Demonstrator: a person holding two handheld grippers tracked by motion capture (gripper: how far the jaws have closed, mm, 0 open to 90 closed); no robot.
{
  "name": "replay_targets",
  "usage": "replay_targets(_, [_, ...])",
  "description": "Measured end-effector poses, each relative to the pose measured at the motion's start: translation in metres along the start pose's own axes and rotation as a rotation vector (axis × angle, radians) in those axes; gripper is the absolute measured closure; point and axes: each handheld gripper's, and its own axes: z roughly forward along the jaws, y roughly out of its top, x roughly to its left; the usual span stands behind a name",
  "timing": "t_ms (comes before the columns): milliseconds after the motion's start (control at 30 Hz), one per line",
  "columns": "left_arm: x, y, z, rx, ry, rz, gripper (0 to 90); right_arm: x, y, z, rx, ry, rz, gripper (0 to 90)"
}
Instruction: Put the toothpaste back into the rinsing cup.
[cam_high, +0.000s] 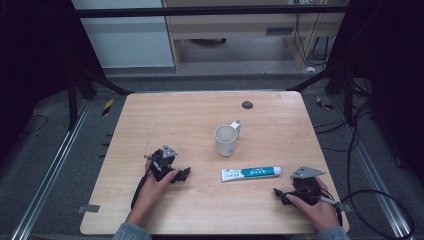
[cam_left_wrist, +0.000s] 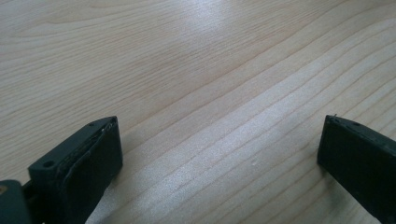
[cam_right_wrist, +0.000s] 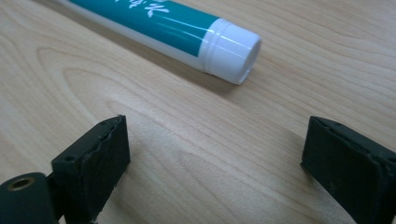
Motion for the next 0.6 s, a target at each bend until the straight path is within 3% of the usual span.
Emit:
replay_targets(100, [0.0,0.0,0.0,0.0,0.001,-0.001,0.0,0.003,0.003,0.0,0.029,0.018,-0.025,8.7])
replay_targets(267, [-0.001,-0.001,0.0,-0.001,0.002,-0.005,0.0,0.01,0.019,-0.007,0.1,0.036,-0.134,8.8])
replay_targets(300, [-0.001,-0.001,0.0,-0.001,0.002,-0.005,0.0,0.01,0.019,-0.007,0.1,0.036,-0.134,8.8])
replay_targets(600, [-0.001,-0.003,-0.003,0.0,0.004,-0.004,0.0,0.009,0.066,-0.018,0.17,0.075,-0.296,12.0])
